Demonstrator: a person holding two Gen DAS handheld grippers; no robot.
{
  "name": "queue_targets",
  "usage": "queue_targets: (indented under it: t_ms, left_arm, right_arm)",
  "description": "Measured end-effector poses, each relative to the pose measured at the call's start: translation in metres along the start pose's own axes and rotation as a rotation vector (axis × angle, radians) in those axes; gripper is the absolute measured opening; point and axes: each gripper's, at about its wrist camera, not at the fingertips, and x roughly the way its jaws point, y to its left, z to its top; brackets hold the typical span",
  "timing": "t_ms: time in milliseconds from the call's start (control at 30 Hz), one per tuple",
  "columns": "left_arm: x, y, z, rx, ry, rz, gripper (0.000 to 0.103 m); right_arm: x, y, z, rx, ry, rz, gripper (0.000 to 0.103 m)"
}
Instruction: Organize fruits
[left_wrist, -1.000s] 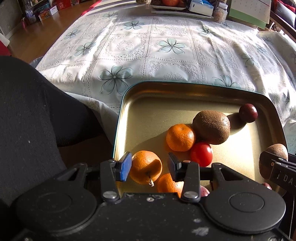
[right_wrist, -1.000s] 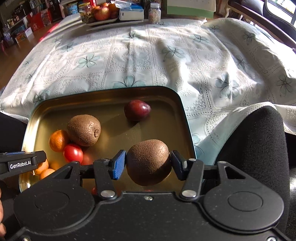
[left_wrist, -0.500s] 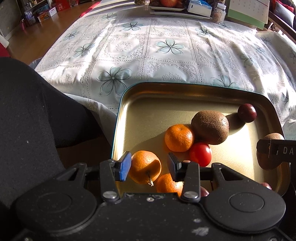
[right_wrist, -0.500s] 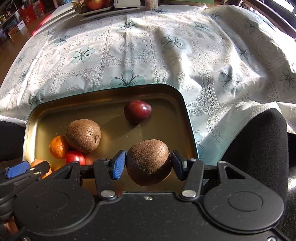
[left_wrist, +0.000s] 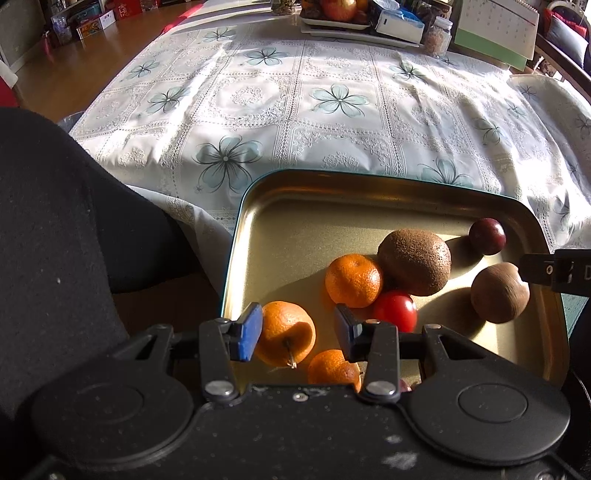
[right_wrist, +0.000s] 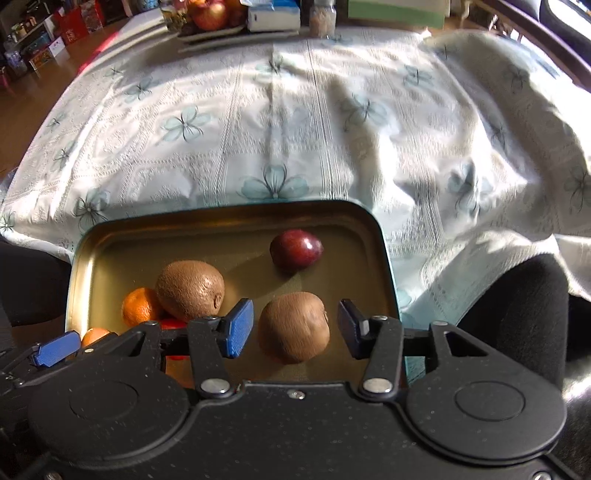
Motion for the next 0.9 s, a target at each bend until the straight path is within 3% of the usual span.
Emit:
queue_targets:
  t_ms: [200, 500, 900]
  left_arm:
    - [-0.006, -0.001, -0.004, 0.003, -0.020, 0.000, 0.042]
    - [-0.016, -0.016, -0.025, 0.085, -0.040, -0.009, 0.042]
    - [-0.019, -0.028, -0.047, 0.137, -0.009, -0.045, 0.042]
  right_arm:
    - [-0.010, 0.001, -0.008, -0.037, -0.045, -0.027, 0.056]
    - [-0.016, -0.004, -0.035, -0.049, -0.070, -0.026, 0.056]
    - [-0.014, -0.012, -0.072, -0.017, -0.046, 0.007, 0.056]
